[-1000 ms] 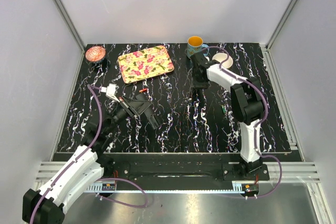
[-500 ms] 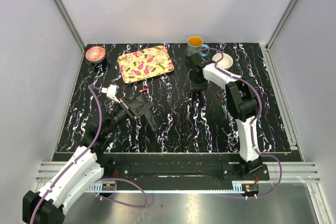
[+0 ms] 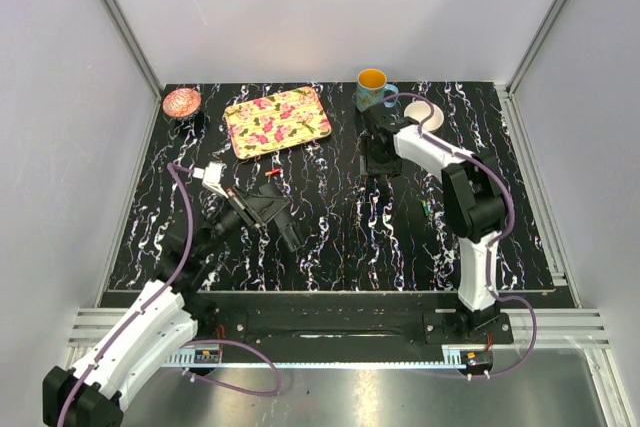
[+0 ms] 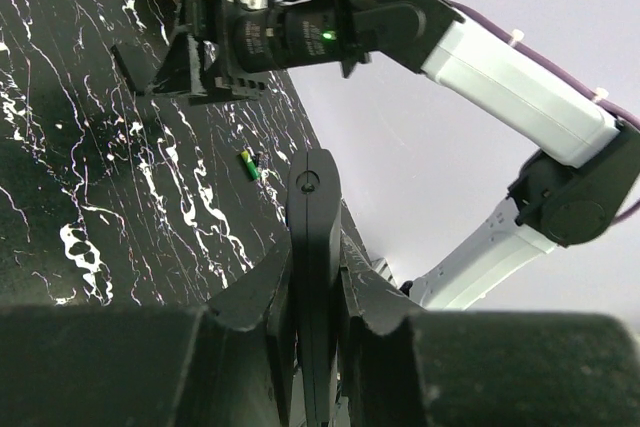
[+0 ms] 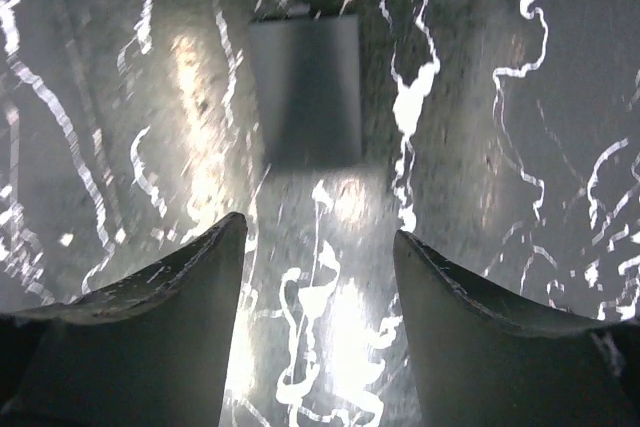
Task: Load the batteries into the remote control
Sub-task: Place the battery cover at the center of the board, then pick up the battery from the center of the board.
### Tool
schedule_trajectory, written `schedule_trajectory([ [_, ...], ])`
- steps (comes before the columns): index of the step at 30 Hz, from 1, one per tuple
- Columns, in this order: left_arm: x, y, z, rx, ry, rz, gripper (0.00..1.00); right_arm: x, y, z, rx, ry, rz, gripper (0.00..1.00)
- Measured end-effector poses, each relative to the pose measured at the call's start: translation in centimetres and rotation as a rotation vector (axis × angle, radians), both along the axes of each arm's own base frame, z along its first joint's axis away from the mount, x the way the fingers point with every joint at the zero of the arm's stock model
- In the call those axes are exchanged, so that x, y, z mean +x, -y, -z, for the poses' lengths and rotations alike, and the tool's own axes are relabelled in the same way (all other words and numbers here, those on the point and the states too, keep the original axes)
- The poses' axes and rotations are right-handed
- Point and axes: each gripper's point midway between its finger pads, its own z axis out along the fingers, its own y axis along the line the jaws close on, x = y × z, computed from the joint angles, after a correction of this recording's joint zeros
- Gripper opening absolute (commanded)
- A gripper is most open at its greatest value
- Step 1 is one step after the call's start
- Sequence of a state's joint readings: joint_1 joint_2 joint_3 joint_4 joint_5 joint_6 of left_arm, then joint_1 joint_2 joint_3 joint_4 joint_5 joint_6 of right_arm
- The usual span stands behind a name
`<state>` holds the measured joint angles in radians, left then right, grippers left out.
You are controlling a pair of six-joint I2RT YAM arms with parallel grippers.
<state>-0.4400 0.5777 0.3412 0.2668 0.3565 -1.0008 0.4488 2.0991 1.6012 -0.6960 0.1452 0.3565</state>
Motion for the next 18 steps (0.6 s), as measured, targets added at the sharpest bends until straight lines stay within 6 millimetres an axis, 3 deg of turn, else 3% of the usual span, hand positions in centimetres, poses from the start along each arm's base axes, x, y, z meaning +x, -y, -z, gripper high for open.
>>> schedule_trajectory([
  [4, -0.3, -0.2, -0.1, 0.004, 0.006, -0.001, 0.0, -1.3, -2.0, -3.3, 0.081, 0.075, -0.038, 0.63],
  [7, -0.8, -0.4, -0.2, 0.006, 0.011, -0.002, 0.0, -2.3, -6.7, -5.9, 0.169, 0.167, -0.145, 0.59],
  [9, -1.1, -0.6, -0.7, -0.001, 0.027, -0.006, 0.0, -3.4, -11.3, -6.9, 0.222, 0.218, -0.251, 0.59],
  [12, -1.6, -1.1, -1.5, -0.017, 0.056, -0.016, 0.0, -5.0, -16.6, -5.9, 0.254, 0.223, -0.374, 0.58],
  [14, -2.1, -1.4, -2.4, -0.034, 0.088, -0.025, 0.0, -5.6, -19.0, -4.3, 0.264, 0.208, -0.426, 0.59],
  [18, -2.7, -1.9, -4.1, -0.052, 0.127, -0.035, 0.0, -5.6, -19.9, -0.7, 0.248, 0.167, -0.462, 0.61],
])
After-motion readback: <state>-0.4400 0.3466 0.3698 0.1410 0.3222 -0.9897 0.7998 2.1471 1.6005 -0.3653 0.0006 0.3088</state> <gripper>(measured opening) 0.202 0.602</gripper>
